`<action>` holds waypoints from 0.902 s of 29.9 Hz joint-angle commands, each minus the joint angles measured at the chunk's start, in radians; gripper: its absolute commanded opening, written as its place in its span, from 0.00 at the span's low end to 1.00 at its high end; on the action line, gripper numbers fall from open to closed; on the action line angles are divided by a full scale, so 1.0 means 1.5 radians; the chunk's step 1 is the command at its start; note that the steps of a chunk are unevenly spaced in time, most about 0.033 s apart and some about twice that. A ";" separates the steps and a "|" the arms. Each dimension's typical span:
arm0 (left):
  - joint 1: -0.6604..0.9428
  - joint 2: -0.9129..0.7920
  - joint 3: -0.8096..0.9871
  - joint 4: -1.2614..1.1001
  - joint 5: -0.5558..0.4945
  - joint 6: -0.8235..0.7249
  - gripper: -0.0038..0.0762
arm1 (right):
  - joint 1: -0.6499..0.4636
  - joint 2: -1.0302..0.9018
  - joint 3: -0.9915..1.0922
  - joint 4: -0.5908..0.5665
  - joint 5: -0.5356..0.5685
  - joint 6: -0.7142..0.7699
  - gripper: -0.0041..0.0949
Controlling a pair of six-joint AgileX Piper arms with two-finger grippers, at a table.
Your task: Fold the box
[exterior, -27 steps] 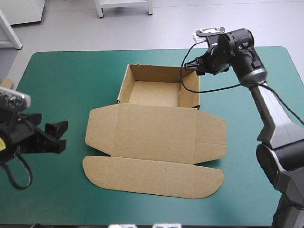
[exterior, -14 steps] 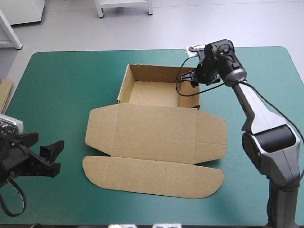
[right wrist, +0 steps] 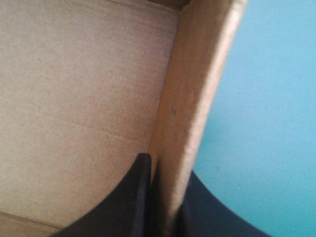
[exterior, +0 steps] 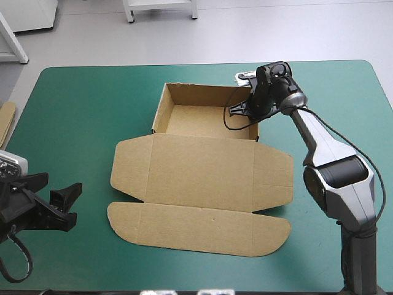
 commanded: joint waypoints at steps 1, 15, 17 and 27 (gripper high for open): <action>-0.002 0.006 -0.013 0.012 0.023 -0.004 0.65 | -0.009 -0.042 -0.019 -0.052 0.000 -0.022 0.02; -0.002 0.061 -0.013 0.012 -0.058 0.001 0.65 | -0.203 -0.061 -0.019 -0.011 0.002 -0.086 0.03; -0.002 0.064 -0.013 0.012 -0.069 0.001 0.65 | -0.232 -0.063 -0.019 -0.011 0.002 -0.094 0.03; -0.002 0.073 -0.013 0.012 -0.061 -0.002 0.65 | -0.330 -0.064 -0.019 -0.078 0.000 -0.143 0.03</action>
